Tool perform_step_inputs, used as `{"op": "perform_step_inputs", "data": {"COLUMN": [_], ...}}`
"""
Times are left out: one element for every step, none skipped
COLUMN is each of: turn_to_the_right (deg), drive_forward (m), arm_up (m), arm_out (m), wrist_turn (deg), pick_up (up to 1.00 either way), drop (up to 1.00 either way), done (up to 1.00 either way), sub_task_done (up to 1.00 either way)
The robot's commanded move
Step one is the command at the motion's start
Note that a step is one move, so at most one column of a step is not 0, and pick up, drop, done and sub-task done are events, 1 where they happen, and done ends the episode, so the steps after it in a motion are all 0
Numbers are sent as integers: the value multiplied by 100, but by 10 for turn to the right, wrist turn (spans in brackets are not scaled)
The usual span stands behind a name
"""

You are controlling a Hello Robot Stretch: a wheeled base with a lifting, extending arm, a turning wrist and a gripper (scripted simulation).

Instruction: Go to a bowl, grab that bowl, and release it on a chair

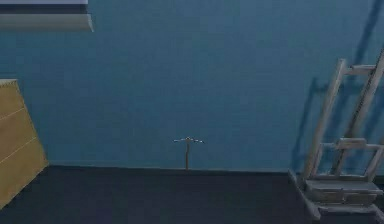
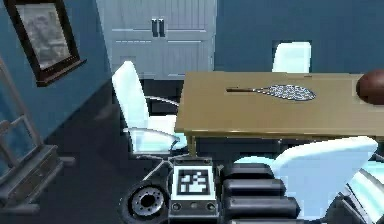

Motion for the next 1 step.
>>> {"op": "perform_step_inputs", "data": {"turn_to_the_right": [450], "drive_forward": [0], "arm_up": [0], "arm_out": [0], "wrist_turn": [0], "pick_up": [0], "drop": [0], "done": [0], "sub_task_done": [0]}}
